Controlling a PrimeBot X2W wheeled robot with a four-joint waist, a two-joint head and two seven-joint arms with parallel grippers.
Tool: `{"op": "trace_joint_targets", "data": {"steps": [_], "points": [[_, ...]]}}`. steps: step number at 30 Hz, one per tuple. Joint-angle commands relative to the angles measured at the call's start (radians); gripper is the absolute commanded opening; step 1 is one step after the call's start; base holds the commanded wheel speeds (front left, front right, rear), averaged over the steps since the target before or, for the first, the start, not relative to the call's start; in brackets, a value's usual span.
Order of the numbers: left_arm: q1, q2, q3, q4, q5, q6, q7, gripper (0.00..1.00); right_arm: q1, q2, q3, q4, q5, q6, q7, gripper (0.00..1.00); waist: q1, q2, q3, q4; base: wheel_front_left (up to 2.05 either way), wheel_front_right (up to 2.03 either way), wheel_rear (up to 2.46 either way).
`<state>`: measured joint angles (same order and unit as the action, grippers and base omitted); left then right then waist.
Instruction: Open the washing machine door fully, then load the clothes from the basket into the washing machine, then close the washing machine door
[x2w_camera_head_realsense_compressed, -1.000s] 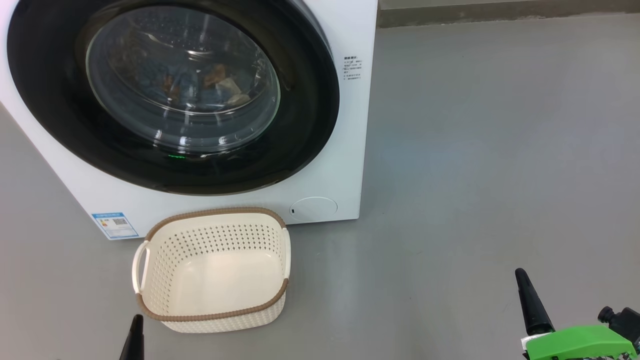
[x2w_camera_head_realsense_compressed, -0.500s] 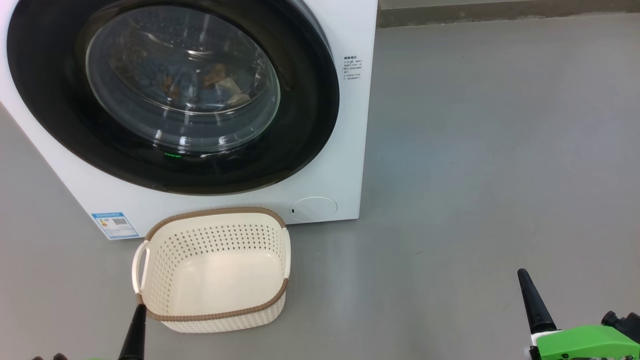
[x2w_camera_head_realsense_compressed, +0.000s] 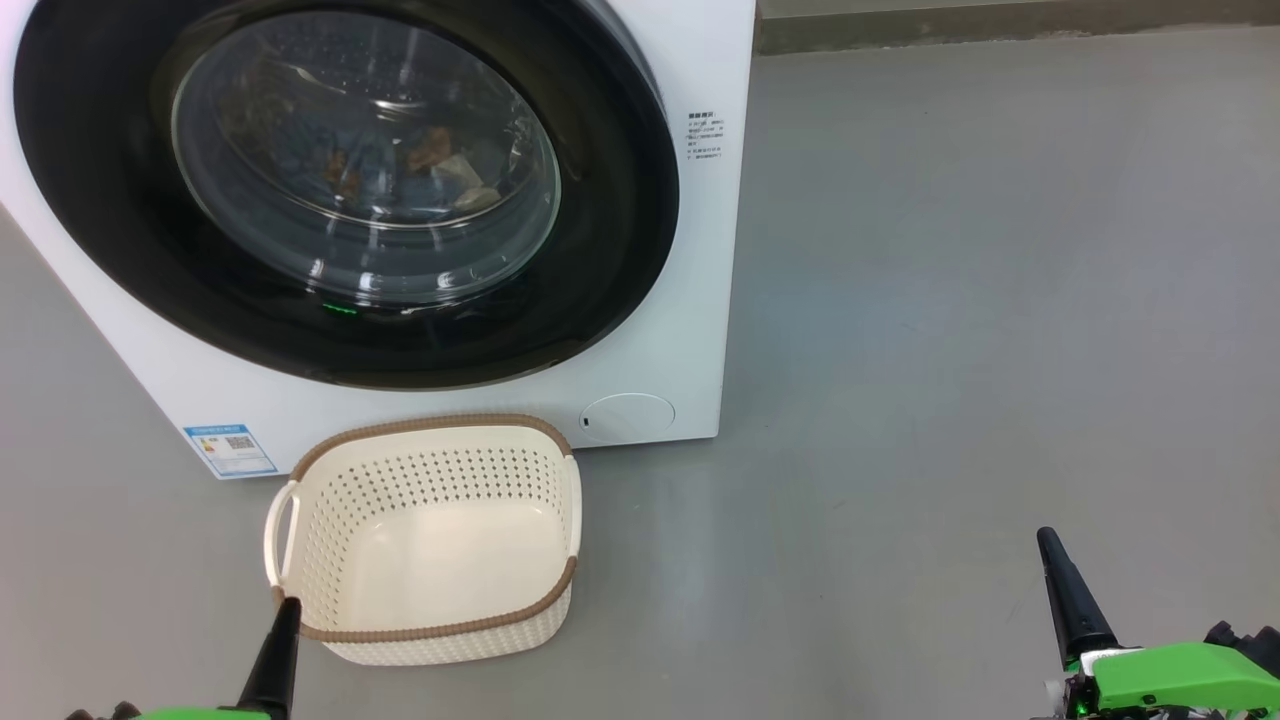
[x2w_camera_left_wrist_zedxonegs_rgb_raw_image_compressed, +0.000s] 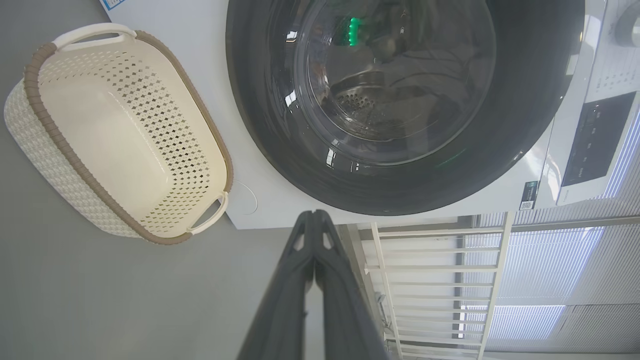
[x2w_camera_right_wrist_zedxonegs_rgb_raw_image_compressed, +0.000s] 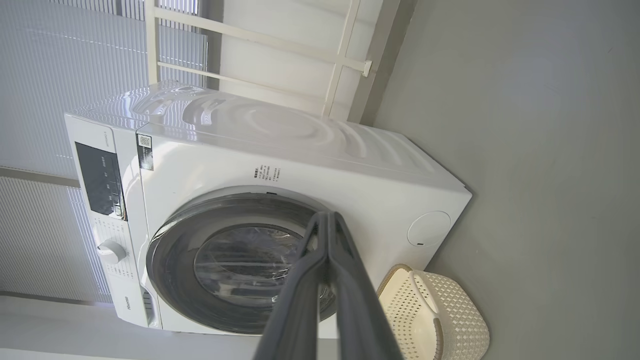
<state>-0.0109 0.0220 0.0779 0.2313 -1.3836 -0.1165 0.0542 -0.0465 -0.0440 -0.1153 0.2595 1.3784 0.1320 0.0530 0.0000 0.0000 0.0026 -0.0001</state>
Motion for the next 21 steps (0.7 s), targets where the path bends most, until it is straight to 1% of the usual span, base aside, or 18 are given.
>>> {"op": "trace_joint_targets", "data": {"steps": [1, 18, 21], "points": [[-0.055, 0.023, 0.03, -0.016, -0.027, -0.008, 0.007, 0.0, -0.047, -0.006, 0.011, -0.023, 0.028, 0.0, 0.008, 0.0, 0.0, 0.0, 0.0, 0.0, 0.0, 0.0, 0.0], [-0.096, 0.028, 0.035, 0.013, -0.217, -0.014, 0.057, 0.0, -0.061, -0.006, 0.001, -0.015, 0.221, -0.001, 0.059, 0.0, 0.0, 0.0, 0.0, 0.0, 0.0, 0.0, 0.0], [-0.097, 0.028, 0.036, 0.014, -0.225, -0.014, 0.059, 0.0, -0.061, -0.006, 0.001, -0.015, 0.229, -0.001, 0.061, 0.0, 0.0, 0.0, 0.0, 0.0, 0.0, 0.0, 0.0]]}}
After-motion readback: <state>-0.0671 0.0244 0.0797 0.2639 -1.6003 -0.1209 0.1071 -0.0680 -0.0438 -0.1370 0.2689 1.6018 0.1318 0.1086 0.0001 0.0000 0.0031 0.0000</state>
